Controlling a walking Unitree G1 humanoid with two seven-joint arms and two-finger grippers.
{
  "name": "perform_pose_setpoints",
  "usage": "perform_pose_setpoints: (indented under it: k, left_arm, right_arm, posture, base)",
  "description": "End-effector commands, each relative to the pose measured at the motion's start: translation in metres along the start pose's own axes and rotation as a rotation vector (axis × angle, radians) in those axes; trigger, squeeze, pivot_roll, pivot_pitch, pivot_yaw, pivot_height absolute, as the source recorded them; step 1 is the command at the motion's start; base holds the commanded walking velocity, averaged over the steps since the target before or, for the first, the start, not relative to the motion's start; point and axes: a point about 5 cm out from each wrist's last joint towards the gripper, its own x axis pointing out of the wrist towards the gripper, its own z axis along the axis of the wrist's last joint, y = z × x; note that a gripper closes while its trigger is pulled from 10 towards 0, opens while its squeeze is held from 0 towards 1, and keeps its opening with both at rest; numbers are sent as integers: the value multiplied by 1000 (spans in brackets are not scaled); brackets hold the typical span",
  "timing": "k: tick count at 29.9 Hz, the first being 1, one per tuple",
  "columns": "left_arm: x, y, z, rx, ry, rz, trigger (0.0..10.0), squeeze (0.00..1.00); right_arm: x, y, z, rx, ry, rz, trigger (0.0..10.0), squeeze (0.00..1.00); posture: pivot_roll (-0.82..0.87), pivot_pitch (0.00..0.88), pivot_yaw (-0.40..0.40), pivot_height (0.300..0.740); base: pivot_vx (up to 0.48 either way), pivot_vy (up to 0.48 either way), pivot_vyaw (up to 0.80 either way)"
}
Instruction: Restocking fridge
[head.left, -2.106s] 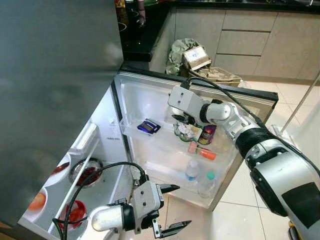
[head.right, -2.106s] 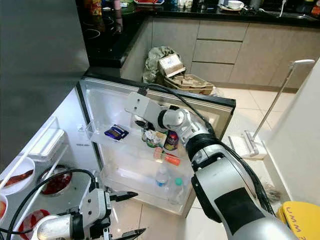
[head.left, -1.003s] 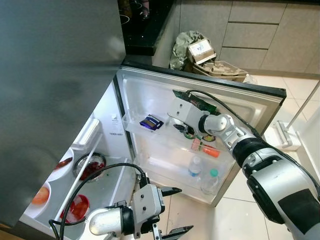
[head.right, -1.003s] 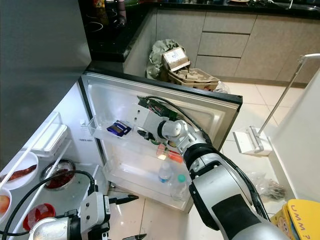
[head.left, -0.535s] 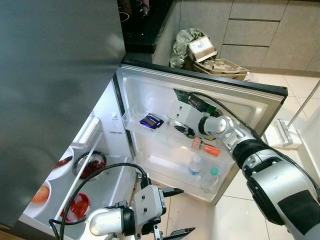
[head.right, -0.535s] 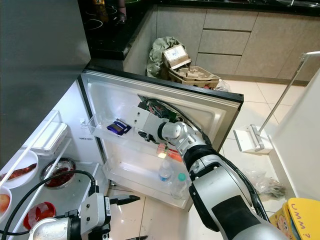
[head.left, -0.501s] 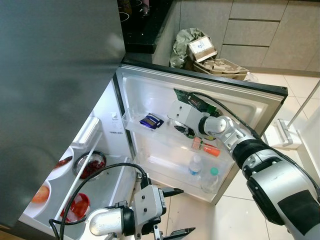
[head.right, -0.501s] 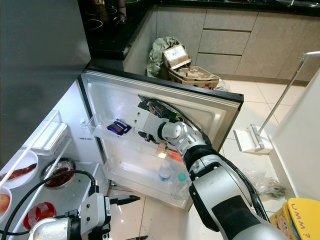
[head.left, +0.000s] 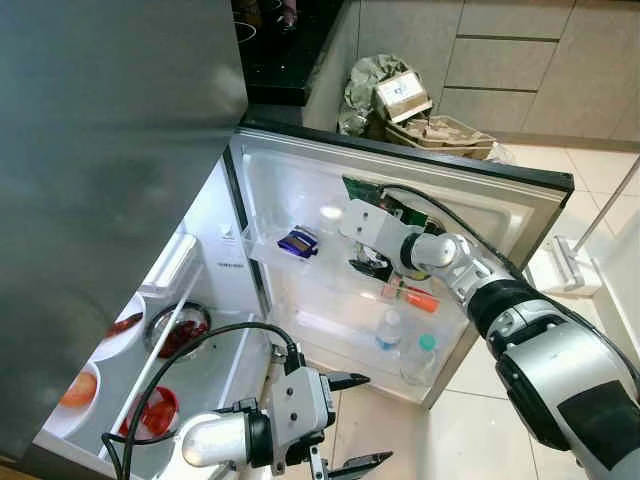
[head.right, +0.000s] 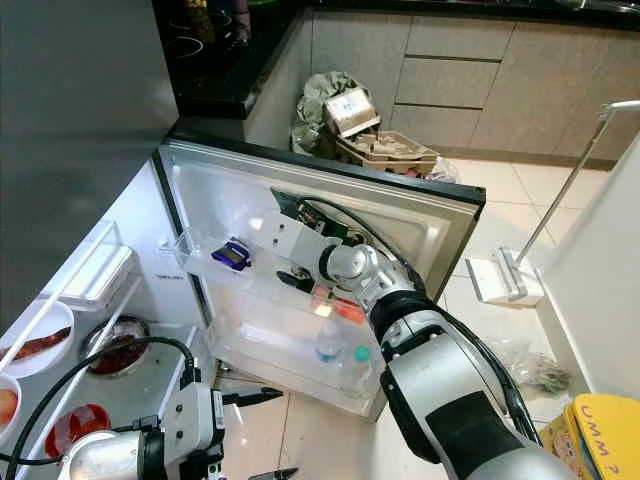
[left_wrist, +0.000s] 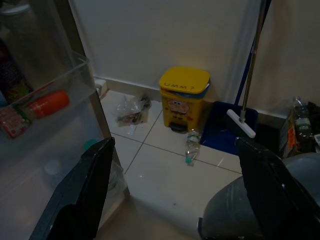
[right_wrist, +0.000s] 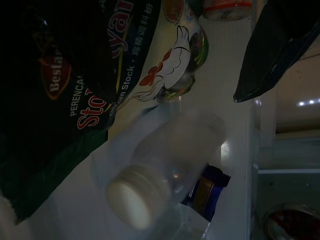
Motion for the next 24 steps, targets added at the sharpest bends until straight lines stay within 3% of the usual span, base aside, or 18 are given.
perform_pose_setpoints:
  k: [1,6,8,13,14,15,16,17,24]
  left_arm:
    - [0,-3,-5,-24,20,-16,10000,0]
    - [3,1,-6,-19,15,-22,10000,0]
    - [5,3,-7,-14,11,-25,10000,0]
    - [7,5,-8,-7,10,-29,10000,0]
    - [9,7,-8,-4,8,-30,10000,0]
    - [9,7,-8,-4,8,-30,10000,0]
    - [10,9,-8,-1,7,-30,10000,0]
    - [12,12,-8,4,3,-30,10000,0]
    - [19,19,-8,19,-10,-40,10000,0]
  right_arm:
    - [-2,-6,3,14,-23,-12,10000,1000]
    - [-8,-19,10,22,-75,-25,10000,961]
    - [-11,-28,15,18,-102,-37,10000,796]
    - [-14,-34,20,23,-133,-43,10000,698]
    - [-16,-37,23,39,-158,-34,10000,549]
    - [-16,-37,23,39,-158,-34,10000,549]
    - [-17,-38,24,53,-175,-25,10000,478]
    - [-19,-40,28,88,-214,6,10000,0]
    - [-28,-42,35,213,-371,183,10000,0]
  posture:
    - [110,41,-54,740]
    - [96,21,-48,740]
    - [85,4,-42,740]
    - [82,0,-39,740]
    - [80,0,-37,740]
    - [80,0,-37,740]
    - [78,0,-35,740]
    - [71,0,-30,740]
    - [64,0,-25,740]
  base:
    - [0,0,0]
    - [0,0,0]
    - [0,0,0]
    - [0,0,0]
    - [0,0,0]
    - [0,0,0]
    - [0,0,0]
    - [0,0,0]
    - [0,0,0]
